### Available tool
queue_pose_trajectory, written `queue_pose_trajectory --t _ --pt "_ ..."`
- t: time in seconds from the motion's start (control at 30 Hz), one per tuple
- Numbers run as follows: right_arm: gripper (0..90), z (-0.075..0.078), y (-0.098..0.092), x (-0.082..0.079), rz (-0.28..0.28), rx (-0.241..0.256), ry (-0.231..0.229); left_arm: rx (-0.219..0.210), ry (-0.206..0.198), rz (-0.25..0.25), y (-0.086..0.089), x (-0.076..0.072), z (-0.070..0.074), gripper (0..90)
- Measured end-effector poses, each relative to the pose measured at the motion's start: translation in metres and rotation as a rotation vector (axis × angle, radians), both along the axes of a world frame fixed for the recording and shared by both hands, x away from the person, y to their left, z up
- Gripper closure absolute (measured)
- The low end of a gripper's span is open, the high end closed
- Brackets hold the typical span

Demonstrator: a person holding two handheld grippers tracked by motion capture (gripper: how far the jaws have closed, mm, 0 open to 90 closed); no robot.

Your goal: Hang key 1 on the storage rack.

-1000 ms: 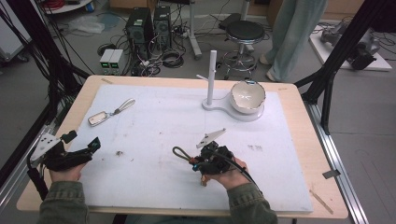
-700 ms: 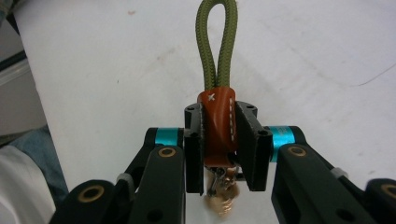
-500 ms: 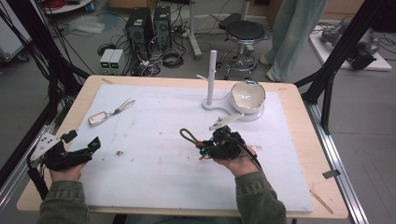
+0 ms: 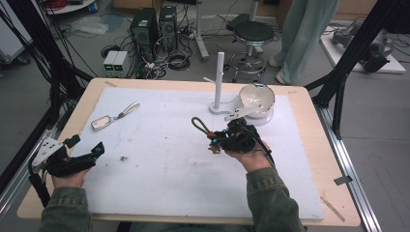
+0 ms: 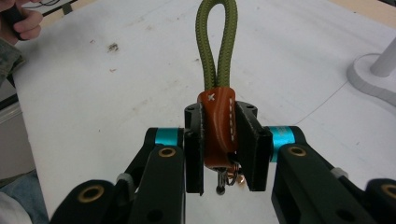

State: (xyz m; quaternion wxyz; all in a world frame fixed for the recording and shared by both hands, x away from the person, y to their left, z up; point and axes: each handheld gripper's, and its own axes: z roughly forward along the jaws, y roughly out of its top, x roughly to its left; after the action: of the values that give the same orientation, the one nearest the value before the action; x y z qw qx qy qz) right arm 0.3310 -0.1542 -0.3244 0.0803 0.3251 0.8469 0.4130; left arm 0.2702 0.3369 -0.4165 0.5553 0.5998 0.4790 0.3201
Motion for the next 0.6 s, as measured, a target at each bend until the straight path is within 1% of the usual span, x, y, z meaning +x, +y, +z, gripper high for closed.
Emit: queue_pose_trajectory --t 0.07,0.17,0.6 --pt "73.9 0.003 -0.001 0.003 -0.005 -0.005 -0.005 -0.001 0.0 0.0 0.0 0.0 0.0 1.7" --pt "73.8 0.008 -0.003 0.008 -0.012 0.006 -0.01 0.0 0.0 0.0 0.0 0.0 0.0 1.7" --pt "73.8 0.027 -0.011 0.025 -0.063 0.009 -0.049 -0.002 0.001 0.001 0.0 0.0 0.0 1.7"
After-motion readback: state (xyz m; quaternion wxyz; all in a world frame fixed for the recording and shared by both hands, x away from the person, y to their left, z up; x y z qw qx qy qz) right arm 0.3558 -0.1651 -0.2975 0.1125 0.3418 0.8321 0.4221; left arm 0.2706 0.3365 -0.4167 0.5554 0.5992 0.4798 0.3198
